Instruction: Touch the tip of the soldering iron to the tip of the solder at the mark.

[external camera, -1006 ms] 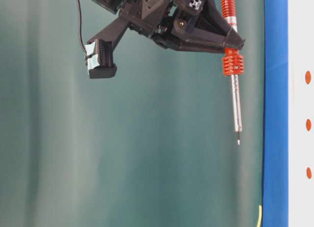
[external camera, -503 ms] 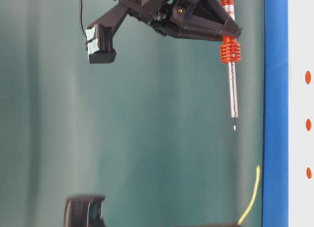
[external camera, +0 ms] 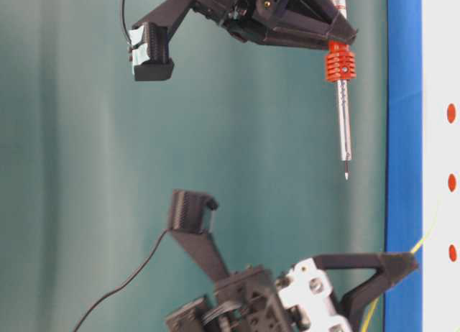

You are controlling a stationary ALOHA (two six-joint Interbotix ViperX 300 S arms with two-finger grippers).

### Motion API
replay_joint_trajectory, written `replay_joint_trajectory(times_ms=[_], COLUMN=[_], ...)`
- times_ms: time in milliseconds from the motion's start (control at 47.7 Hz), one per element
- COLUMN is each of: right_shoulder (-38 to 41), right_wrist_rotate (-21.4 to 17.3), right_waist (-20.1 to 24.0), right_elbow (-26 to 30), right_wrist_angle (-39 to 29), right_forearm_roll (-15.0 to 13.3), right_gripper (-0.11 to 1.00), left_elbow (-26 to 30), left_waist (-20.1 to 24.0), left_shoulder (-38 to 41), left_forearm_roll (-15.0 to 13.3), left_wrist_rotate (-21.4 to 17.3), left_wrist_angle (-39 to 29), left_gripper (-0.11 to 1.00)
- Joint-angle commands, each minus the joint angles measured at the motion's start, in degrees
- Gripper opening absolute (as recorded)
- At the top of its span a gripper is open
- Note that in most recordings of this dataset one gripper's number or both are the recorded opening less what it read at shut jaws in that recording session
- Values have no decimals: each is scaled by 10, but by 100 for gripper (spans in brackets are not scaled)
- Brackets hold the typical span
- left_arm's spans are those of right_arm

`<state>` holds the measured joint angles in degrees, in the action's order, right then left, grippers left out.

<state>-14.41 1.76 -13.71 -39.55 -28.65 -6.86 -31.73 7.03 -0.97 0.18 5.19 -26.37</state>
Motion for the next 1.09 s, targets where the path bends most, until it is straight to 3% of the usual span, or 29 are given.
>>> replay_joint_trajectory(times_ms=[0, 755, 1069], right_shoulder=[-13, 2, 46], right_wrist_rotate=[0, 0, 0], right_waist=[-2, -2, -1], right_elbow=[4, -4, 6], right_wrist_angle=[9, 19, 20], right_forearm_roll=[-1, 2, 6], right_gripper=[6, 6, 6], left_elbow=[14, 10, 10], left_waist=[4, -6, -6], left_shoulder=[0, 4, 4], left_forearm_roll=[2, 2, 2], left_wrist_rotate=[-1, 0, 1], left_wrist_angle=[10, 8, 5], left_gripper=[2, 2, 2])
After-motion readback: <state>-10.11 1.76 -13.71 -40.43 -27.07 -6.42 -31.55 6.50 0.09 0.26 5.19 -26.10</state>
